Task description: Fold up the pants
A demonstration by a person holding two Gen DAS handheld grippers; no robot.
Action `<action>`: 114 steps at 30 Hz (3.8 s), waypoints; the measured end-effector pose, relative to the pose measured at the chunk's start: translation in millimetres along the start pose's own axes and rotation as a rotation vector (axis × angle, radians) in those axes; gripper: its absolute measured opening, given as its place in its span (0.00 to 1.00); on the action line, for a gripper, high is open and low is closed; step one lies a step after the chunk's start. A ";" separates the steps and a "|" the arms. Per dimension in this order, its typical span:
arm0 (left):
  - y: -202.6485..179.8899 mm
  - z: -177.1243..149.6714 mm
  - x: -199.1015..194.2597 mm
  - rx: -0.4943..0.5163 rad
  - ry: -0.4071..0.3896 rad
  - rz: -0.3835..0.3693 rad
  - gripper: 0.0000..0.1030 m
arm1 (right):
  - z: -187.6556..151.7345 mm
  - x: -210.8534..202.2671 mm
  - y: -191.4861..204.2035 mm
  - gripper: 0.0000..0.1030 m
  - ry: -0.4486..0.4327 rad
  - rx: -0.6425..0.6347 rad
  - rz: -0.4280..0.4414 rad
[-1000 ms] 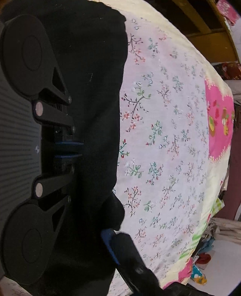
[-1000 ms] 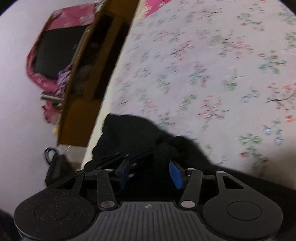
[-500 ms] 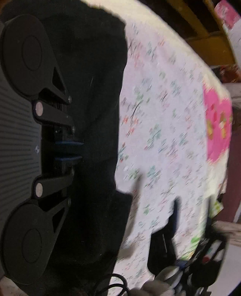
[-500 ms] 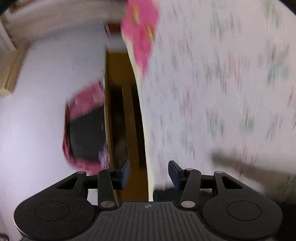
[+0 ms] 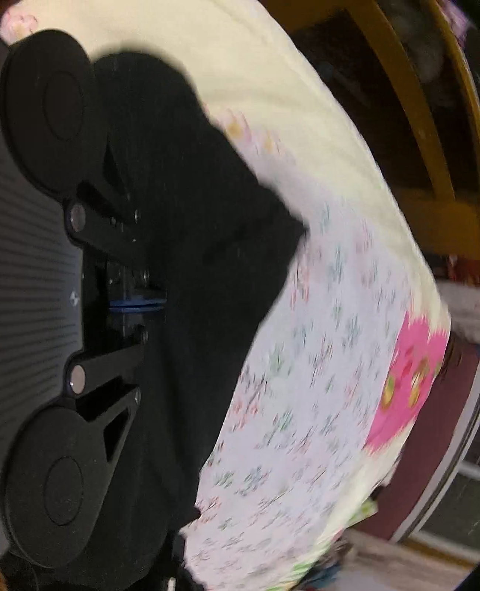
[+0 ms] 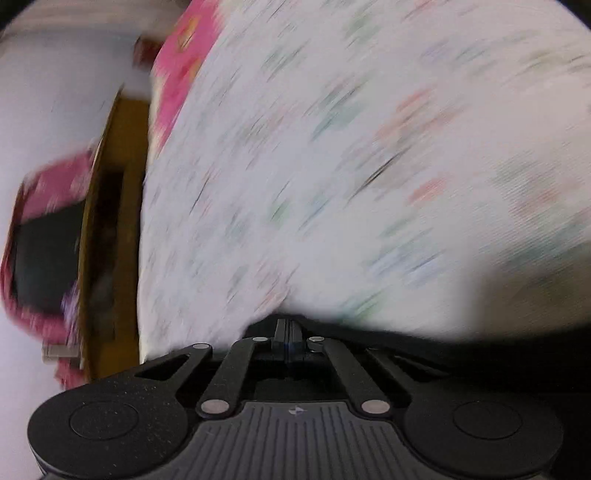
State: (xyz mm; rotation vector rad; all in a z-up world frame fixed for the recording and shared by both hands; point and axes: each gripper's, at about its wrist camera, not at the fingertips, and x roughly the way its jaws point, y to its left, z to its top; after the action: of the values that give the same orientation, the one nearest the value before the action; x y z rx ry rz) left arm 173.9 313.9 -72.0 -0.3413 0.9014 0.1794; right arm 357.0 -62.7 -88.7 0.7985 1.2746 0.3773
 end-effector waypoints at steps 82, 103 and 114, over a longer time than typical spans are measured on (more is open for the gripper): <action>-416.4 -153.7 -29.0 1.191 0.076 -0.564 0.34 | -162.8 -306.4 -288.0 0.27 -0.888 0.565 0.061; -412.7 -150.7 -29.5 1.151 0.070 -0.569 0.40 | -125.7 -307.2 -174.3 0.00 -0.825 0.027 -0.100; -358.3 -130.0 -36.9 1.087 0.039 -0.483 0.40 | -117.8 -248.6 -98.9 0.00 -0.567 -0.225 0.036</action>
State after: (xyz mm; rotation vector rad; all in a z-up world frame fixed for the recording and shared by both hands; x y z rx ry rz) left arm 161.0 -67.4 -40.2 0.4583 0.8102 -0.7520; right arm 159.2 -256.2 5.6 0.6719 0.6759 0.2886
